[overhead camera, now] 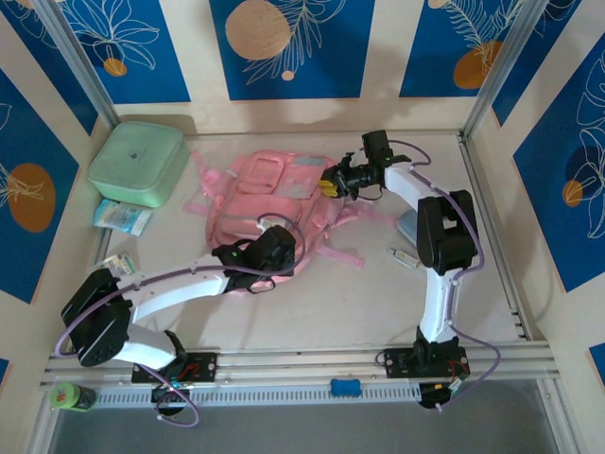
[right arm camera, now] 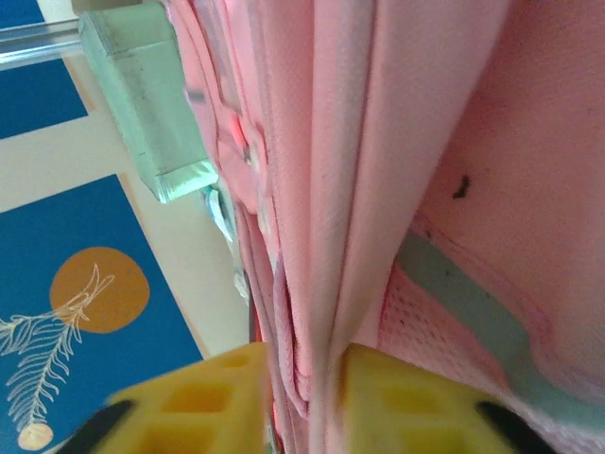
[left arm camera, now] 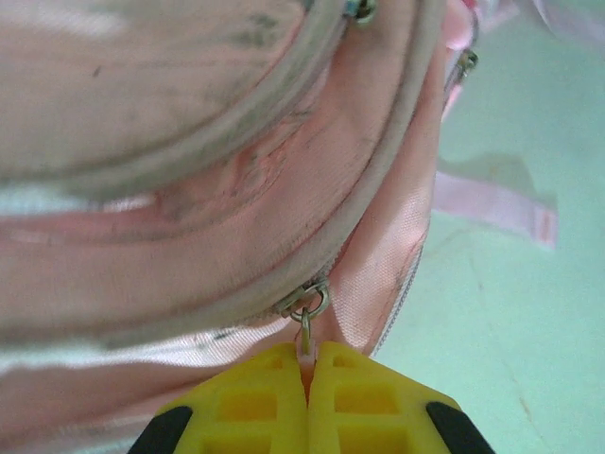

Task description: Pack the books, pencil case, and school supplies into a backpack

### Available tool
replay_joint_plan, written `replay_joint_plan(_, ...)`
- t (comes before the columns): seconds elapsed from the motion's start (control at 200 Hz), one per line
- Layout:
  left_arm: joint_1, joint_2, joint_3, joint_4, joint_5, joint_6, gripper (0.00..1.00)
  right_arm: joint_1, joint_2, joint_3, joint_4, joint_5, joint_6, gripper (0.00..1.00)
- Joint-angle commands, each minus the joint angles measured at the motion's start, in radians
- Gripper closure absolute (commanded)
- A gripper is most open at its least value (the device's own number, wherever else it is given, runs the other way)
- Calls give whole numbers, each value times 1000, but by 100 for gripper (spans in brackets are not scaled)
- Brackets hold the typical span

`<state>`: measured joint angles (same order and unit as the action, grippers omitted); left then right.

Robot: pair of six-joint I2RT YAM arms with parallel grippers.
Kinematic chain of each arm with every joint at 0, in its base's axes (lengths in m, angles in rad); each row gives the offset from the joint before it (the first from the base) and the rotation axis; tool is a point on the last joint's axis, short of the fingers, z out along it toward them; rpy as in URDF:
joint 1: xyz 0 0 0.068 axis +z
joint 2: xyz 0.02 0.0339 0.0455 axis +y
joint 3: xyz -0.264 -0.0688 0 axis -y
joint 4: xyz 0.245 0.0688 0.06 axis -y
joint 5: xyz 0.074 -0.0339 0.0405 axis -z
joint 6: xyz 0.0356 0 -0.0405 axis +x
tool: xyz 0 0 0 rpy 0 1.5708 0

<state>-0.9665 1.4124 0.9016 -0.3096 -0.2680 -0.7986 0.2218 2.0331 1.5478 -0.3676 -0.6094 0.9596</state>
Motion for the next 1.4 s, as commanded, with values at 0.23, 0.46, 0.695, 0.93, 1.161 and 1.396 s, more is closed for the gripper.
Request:
replay_joint_plan(0.23, 15, 7, 49, 37, 32, 23, 100, 80, -358, -363, -27, -33, -33, 50)
replay_joint_plan(0.46, 16, 10, 67, 34, 50, 47, 100, 251, -371, -510, 173, 42, 167, 52)
replay_joint_plan(0.695, 16, -2, 65, 39, 79, 71, 100, 267, -283, -449, 206, 75, 166, 80)
replay_joint_plan(0.93, 37, -106, 1, -134, -16, 91, 100, 142, -291, -379, -5, 44, -55, 100)
replay_joint_plan(1.161, 187, -286, -200, -149, 40, 130, 100, -9, -289, -273, -122, -41, -160, 100)
replay_joint_plan(1.396, 206, -331, -216, 10, 212, 138, 100, 78, -408, -380, -57, 31, -34, 74)
